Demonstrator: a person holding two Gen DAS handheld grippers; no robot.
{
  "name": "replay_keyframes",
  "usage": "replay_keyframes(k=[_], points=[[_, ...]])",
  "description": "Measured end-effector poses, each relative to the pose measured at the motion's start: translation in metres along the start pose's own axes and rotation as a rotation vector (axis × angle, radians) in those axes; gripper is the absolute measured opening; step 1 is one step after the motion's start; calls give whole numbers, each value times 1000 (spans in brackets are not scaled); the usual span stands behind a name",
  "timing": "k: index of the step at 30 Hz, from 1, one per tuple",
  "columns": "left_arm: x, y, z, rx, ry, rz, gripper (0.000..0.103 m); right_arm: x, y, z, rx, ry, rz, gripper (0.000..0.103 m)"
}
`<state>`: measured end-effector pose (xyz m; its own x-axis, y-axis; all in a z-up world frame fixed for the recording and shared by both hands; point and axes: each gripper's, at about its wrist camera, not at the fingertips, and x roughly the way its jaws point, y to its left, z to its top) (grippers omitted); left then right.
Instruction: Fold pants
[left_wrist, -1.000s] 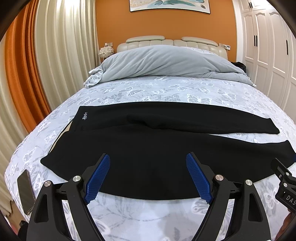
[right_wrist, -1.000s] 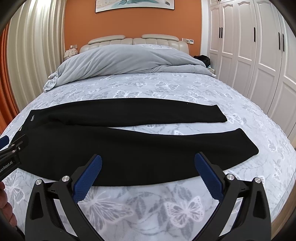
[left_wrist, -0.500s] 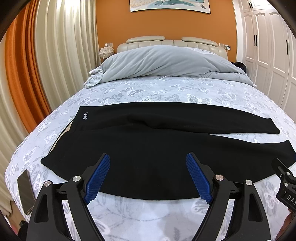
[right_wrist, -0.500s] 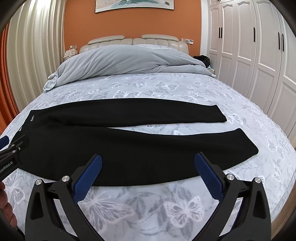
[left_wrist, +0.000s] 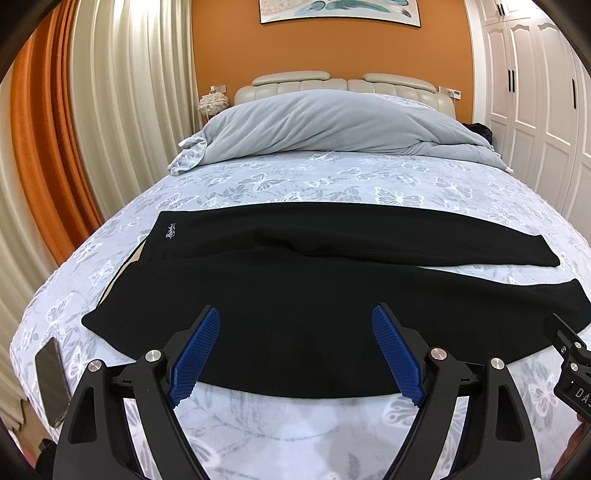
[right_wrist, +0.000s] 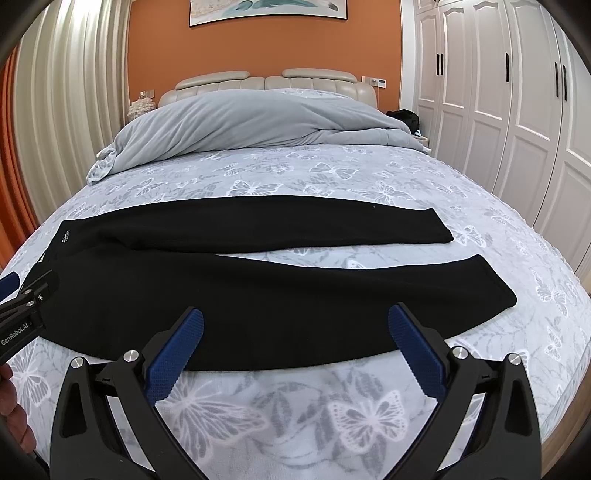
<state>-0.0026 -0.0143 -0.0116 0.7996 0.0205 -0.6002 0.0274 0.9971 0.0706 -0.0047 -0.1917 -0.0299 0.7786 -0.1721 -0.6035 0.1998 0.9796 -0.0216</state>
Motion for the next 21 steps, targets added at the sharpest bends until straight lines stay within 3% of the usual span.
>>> replay_keyframes(k=[21], points=[[-1,0,0,0,0,-1,82,0,1,1,1,1,2,98]])
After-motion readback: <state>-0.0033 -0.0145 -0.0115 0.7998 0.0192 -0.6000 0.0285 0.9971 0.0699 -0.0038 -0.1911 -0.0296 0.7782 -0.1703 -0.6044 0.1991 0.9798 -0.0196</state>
